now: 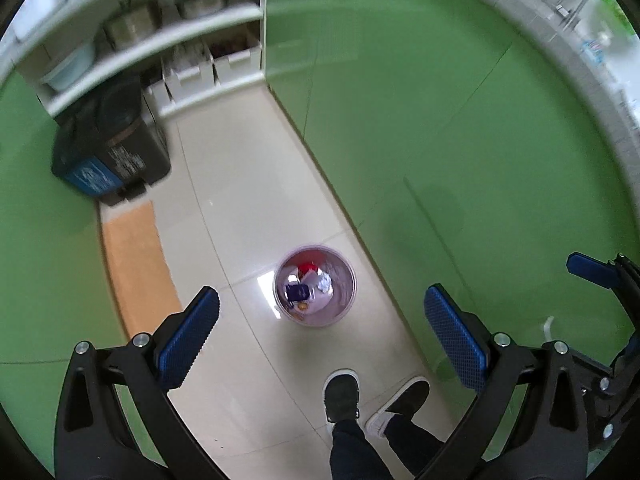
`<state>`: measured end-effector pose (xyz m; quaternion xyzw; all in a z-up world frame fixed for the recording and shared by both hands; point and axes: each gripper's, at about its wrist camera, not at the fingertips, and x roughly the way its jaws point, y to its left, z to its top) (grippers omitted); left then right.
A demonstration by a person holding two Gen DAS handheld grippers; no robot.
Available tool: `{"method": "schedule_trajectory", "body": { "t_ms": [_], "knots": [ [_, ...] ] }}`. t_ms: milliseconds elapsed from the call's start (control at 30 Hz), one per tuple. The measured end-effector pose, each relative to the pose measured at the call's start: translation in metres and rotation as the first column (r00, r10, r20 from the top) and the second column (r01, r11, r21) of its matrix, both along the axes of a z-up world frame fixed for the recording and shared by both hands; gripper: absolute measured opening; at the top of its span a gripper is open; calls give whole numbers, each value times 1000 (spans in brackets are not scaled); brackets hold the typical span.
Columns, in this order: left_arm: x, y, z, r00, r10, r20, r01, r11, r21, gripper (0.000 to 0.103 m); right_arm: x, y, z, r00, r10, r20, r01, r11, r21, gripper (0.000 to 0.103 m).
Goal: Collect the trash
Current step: 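Move both open tools back from the bin to the counter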
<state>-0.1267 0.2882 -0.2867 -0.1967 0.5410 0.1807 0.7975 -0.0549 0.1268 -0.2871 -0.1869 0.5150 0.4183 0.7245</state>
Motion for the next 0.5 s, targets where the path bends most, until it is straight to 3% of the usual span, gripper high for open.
{"method": "schedule_trajectory", "body": {
  "t_ms": [167,300,500],
  "knots": [
    [-3,-8,77,998,-35,50,33,998,46,100,-3,-19,78,997,-26,66,23,998,56,97],
    [0,-25,126,992,-82,99,76,995,61,100,3,-41,124,989,-74,125,64,995,80,97],
    [19,-64,167,973,-180,142,172,983,64,100,23,-92,167,962,-209,174,191,975,112,97]
  ]
}}
